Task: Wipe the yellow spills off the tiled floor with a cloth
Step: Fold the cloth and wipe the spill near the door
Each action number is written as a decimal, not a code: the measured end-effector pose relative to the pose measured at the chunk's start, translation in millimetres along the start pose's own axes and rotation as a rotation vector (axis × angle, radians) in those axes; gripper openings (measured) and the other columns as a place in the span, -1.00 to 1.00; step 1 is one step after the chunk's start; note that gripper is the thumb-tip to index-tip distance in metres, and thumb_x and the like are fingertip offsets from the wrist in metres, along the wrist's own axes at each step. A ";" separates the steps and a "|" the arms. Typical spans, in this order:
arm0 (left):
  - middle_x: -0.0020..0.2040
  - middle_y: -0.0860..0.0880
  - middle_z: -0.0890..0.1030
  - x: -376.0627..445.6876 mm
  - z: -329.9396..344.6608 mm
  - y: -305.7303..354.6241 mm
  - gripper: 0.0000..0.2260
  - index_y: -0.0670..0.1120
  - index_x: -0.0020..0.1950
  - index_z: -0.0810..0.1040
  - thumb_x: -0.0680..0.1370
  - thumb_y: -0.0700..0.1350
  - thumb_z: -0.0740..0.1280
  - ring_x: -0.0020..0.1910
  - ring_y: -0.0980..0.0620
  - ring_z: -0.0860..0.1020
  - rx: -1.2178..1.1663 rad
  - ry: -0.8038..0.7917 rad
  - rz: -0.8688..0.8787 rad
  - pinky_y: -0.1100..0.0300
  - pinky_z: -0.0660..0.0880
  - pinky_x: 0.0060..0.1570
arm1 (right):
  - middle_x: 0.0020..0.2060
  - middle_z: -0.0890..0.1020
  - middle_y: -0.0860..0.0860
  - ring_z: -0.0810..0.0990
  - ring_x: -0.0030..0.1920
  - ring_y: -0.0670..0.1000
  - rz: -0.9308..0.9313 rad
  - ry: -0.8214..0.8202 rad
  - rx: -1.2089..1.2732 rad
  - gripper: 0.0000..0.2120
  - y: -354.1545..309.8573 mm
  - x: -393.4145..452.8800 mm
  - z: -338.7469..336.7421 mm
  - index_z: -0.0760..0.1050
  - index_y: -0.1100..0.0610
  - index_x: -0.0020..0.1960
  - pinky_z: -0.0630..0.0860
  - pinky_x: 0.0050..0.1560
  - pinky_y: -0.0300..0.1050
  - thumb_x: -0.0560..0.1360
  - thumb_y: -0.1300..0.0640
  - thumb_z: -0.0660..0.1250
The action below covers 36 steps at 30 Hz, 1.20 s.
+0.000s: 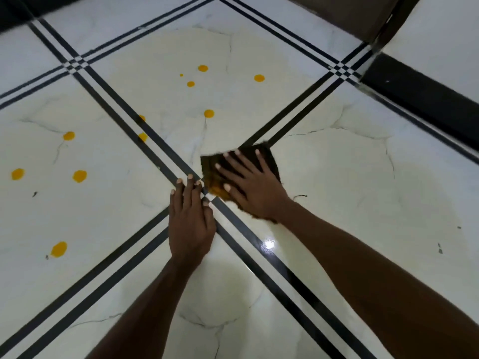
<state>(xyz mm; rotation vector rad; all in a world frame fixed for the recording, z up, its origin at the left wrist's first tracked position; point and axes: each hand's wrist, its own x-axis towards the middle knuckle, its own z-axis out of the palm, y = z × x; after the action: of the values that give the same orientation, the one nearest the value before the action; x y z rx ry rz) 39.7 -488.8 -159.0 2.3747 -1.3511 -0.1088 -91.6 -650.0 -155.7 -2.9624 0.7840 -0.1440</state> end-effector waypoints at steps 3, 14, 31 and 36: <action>0.68 -0.12 0.22 -4.2 -1.4 4.1 -0.51 -0.17 0.62 0.28 0.70 -0.06 0.07 0.70 -0.10 0.07 -0.007 -0.013 0.001 -0.03 0.01 0.67 | 0.70 0.11 -0.05 0.00 0.71 0.04 -0.084 -0.055 0.024 -0.48 38.8 -35.3 -11.2 0.09 -0.12 0.69 -0.06 0.68 0.24 0.75 -0.14 -0.03; 0.65 -0.13 0.27 1.8 -4.4 1.2 -0.52 -0.18 0.56 0.34 0.71 0.06 0.12 0.64 -0.10 0.23 -0.150 0.072 -0.185 -0.01 0.16 0.64 | 0.66 0.25 0.08 0.14 0.68 0.18 0.082 0.077 0.032 -0.46 -35.2 70.4 9.7 0.22 -0.09 0.65 0.02 0.57 0.48 0.70 -0.15 -0.01; 0.68 -0.02 0.21 3.4 3.1 -10.7 -0.47 0.01 0.65 0.26 0.72 0.18 -0.02 0.70 -0.01 0.07 -0.044 -0.036 0.081 -0.06 0.03 0.67 | 0.67 0.23 0.08 0.09 0.69 0.19 0.302 0.039 0.032 -0.42 16.4 46.4 1.8 0.21 -0.07 0.66 -0.02 0.58 0.49 0.68 -0.21 0.01; 0.68 -0.03 0.21 -6.0 -0.1 -9.7 -0.44 -0.01 0.65 0.24 0.71 0.18 -0.09 0.70 -0.01 0.07 -0.090 -0.084 0.115 -0.07 0.04 0.67 | 0.71 0.05 -0.03 -0.07 0.72 0.06 -0.142 -0.090 0.085 -0.40 -28.5 -104.9 -11.5 0.11 -0.08 0.69 -0.09 0.67 0.31 0.71 -0.22 0.10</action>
<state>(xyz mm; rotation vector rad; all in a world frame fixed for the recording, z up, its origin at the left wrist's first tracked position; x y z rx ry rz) 44.4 -479.4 -163.4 2.2350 -1.4864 -0.2345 -169.7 -573.8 -149.0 -2.9192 0.5432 -0.0494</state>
